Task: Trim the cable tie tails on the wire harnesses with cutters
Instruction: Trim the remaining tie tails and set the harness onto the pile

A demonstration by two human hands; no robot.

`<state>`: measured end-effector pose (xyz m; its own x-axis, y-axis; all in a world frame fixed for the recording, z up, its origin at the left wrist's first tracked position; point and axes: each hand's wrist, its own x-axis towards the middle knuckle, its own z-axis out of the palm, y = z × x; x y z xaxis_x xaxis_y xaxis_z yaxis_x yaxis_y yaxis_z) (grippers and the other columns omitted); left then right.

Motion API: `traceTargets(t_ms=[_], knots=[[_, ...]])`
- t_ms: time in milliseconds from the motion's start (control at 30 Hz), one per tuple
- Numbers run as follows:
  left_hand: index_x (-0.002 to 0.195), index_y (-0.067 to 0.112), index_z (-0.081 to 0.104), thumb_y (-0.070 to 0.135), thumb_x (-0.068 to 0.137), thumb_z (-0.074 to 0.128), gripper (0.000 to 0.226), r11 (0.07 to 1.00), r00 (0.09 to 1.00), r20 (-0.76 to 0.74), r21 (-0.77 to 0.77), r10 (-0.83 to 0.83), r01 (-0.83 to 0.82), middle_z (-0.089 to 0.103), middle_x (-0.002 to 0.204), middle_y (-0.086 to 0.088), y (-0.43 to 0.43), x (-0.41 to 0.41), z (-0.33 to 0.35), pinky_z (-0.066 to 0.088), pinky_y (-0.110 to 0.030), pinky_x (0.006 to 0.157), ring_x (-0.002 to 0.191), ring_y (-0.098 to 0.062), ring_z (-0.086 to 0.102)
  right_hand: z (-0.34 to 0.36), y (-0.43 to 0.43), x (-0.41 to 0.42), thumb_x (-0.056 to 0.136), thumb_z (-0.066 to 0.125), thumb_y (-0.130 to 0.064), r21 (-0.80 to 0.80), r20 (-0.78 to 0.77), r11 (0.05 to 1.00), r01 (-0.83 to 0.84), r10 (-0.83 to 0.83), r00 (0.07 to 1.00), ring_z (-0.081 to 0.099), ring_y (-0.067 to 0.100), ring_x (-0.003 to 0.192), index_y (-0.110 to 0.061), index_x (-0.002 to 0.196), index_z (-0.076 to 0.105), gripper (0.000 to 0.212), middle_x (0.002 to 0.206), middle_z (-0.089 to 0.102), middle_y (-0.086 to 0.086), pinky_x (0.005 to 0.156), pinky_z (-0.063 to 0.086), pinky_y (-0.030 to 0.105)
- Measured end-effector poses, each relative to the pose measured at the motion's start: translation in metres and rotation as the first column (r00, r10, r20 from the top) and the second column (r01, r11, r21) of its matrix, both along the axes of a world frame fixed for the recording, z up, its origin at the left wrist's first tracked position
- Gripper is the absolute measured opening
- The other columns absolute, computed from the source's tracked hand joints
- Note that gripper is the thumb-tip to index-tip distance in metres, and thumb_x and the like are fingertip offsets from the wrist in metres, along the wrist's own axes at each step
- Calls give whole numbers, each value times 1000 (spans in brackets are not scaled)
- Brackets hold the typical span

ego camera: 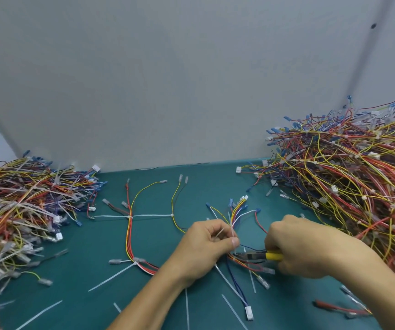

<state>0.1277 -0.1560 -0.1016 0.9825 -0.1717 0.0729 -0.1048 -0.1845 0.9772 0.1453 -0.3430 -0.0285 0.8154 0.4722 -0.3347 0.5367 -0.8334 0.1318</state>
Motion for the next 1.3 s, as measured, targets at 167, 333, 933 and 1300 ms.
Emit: traceTargets(t_ms=[167,333,933,1300], knots=[[72,16,62,4,85,68,18,1000,1000,-1,0,12,-12,53,53,13,-1,0,1,32,-10,49,45,0,38,-3,2,0,82,55,-22,-1,13,1000,10,-10,1000,50,30,73,-16,76,54,8,72,40,2,48,31,26],[71,17,63,5,85,68,19,1000,1000,-6,7,22,-22,53,55,12,-2,1,1,32,-12,49,47,-3,38,-5,3,2,82,55,-20,2,50,1000,1,-1,999,50,30,70,-15,77,55,7,73,41,3,47,29,26],[73,10,61,-1,86,64,17,977,991,-121,-194,63,-86,49,55,0,-1,-1,5,25,-17,44,43,-9,32,-9,1,3,78,57,-17,16,69,1000,15,-16,997,40,18,54,-16,71,50,10,69,41,1,49,31,24],[79,10,53,1,94,49,18,885,971,-210,-421,118,-198,60,69,-2,20,2,23,31,-19,48,53,-9,43,0,-6,12,77,54,-21,174,81,985,-14,0,997,55,27,88,-20,80,52,5,89,54,2,78,51,43]])
